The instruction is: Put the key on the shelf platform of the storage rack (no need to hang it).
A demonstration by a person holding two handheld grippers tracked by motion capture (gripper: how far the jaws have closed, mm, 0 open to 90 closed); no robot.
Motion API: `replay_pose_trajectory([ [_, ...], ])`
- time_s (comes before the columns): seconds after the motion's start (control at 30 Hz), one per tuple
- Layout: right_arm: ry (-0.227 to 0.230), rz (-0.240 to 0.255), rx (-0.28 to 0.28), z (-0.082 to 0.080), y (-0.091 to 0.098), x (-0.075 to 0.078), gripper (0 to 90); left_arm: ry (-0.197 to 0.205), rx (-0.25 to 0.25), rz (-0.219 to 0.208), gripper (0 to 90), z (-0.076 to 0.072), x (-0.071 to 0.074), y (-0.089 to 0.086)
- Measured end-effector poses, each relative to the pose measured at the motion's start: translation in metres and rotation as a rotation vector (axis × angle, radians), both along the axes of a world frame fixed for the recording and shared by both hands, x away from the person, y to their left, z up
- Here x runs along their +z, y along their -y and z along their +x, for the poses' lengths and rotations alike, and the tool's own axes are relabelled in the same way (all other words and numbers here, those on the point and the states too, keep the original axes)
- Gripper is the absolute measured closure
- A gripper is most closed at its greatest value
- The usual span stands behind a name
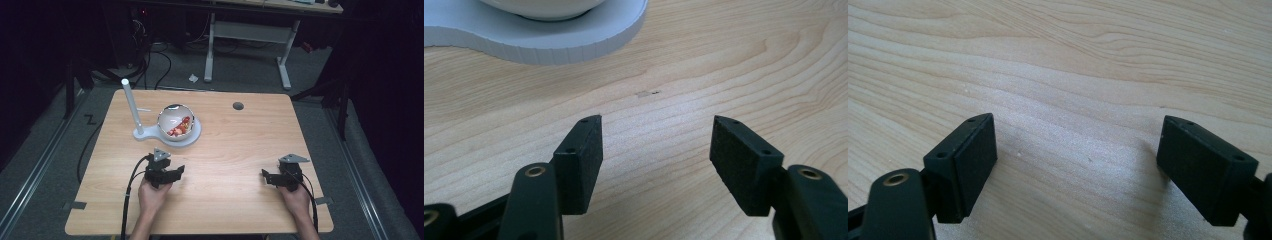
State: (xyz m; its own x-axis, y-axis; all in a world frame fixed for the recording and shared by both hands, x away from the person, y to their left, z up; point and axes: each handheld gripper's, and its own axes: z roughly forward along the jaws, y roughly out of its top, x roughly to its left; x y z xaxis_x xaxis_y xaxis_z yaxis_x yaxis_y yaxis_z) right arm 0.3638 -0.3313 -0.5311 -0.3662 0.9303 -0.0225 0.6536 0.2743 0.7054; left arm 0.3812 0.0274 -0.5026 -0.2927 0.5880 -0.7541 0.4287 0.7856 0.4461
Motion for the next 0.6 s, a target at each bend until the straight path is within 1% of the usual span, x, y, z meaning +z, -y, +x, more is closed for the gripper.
replay_pose_trajectory([
  [0.1, 0.0, 0.0, 0.0, 0.0, 0.0, 0.0, 16.2, 0.003, -0.005, -0.002, 38.6, 0.0, -0.003, 0.002],
  [0.13, 0.0, 0.0, 0.0, 0.0, 0.0, 0.0, 16.2, 0.0, 0.002, -0.005, 38.6, 0.0, -0.004, 0.003],
  [0.17, 0.0, 0.0, 0.0, 0.0, 0.0, 0.0, 16.2, 0.004, 0.002, 0.002, 38.5, 0.001, -0.006, 0.004],
  [0.2, 0.0, 0.0, 0.0, 0.0, 0.0, 0.0, 16.2, 0.0, 0.015, -0.004, 38.5, 0.001, -0.007, 0.005],
  [0.23, 0.0, 0.0, 0.0, 0.0, 0.0, 0.0, 16.2, 0.012, 0.024, 0.019, 38.3, 0.001, -0.011, 0.007],
  [0.27, 0.0, 0.0, 0.0, 0.0, 0.0, 0.0, 16.2, 0.017, 0.037, 0.03, 38.3, 0.001, -0.013, 0.008],
  [0.3, 0.0, 0.0, 0.0, 0.0, 0.0, 0.0, 16.2, 0.017, 0.037, 0.03, 38.3, 0.001, -0.013, 0.008],
  [0.33, -0.001, 0.001, -0.001, 0.0, 0.0, 0.0, 16.2, 0.031, 0.035, 0.053, 38.2, 0.001, -0.017, 0.008],
  [0.37, 0.0, 0.001, 0.0, 0.0, 0.0, 0.0, 16.2, 0.03, 0.033, 0.054, 38.1, 0.001, -0.019, 0.008],
  [0.4, 0.0, 0.0, 0.0, 0.0, 0.0, 0.0, 16.1, 0.022, 0.044, 0.062, 37.8, 0.001, -0.022, 0.009],
  [0.47, 0.0, 0.0, 0.0, 0.0, 0.0, 0.0, 16.2, 0.039, 0.052, 0.072, 37.0, -0.001, -0.026, 0.01],
  [0.5, 0.0, 0.0, 0.0, 0.0, 0.0, 0.0, 16.2, 0.055, 0.045, 0.082, 36.9, -0.002, -0.027, 0.01],
  [0.53, 0.0, 0.001, 0.0, 0.0, 0.0, 0.0, 16.2, 0.065, 0.049, 0.085, 36.7, -0.003, -0.028, 0.011],
  [0.6, 0.0, 0.0, 0.0, 0.0, 0.0, 0.0, 16.1, 0.067, 0.053, 0.093, 36.5, -0.003, -0.029, 0.013],
])
